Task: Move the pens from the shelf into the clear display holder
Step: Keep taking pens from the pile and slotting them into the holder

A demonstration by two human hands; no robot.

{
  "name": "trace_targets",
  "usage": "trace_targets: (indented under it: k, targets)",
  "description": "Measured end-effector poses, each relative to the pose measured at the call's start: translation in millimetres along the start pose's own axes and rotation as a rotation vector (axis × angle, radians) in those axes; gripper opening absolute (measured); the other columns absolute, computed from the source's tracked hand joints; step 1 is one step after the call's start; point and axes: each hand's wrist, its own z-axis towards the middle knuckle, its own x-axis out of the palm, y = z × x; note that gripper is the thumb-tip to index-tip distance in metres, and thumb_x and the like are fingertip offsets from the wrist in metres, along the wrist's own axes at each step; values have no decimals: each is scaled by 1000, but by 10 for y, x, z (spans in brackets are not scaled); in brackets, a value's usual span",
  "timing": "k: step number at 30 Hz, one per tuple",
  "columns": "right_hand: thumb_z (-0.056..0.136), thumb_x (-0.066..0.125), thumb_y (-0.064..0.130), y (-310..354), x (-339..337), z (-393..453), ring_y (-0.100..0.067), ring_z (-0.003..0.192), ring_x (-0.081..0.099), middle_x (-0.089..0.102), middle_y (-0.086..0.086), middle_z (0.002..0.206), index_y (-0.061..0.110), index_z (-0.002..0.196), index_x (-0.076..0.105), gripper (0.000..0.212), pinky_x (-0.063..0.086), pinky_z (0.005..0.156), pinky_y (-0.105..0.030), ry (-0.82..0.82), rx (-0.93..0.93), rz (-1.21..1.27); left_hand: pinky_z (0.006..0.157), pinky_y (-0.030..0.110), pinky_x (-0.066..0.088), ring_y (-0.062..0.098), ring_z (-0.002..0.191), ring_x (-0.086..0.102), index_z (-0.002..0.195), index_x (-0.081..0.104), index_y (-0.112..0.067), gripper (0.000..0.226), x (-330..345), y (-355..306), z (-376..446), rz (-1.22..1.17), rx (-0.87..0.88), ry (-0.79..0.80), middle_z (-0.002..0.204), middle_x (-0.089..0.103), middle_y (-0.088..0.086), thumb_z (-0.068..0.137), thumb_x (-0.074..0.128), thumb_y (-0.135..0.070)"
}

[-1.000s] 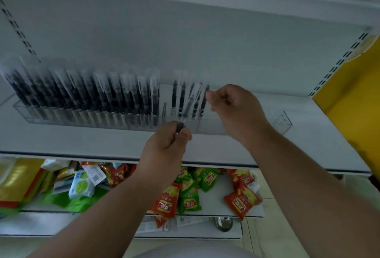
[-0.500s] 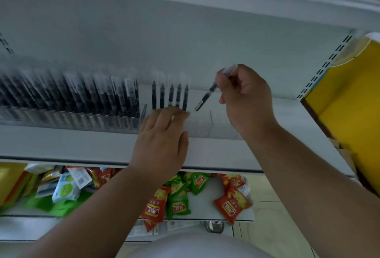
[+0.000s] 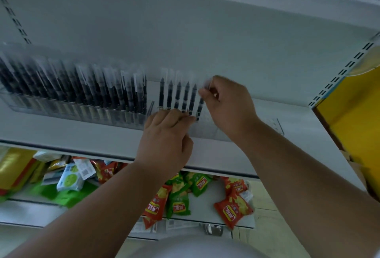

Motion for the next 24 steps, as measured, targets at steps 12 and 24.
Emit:
trace_targets:
  k: [12, 24]
  targets:
    - [95, 59, 39, 177, 71, -245, -10, 73, 56, 61, 6, 85, 19, 105, 52, 24, 39, 63, -24, -100, 207, -4, 96, 42, 42, 28, 108, 55, 128, 62, -14, 53, -166, 144, 34, 74, 115, 213, 118, 61, 4, 78, 53, -29]
    - [93, 61, 31, 921, -293, -965, -10, 76, 49, 61, -2, 98, 13, 112, 58, 26, 39, 67, -27, -129, 48, -253, 99, 47, 44, 34, 116, 52, 126, 58, -9, 49, -585, 289, -381, -29, 104, 194, 122, 60, 12, 89, 44, -38]
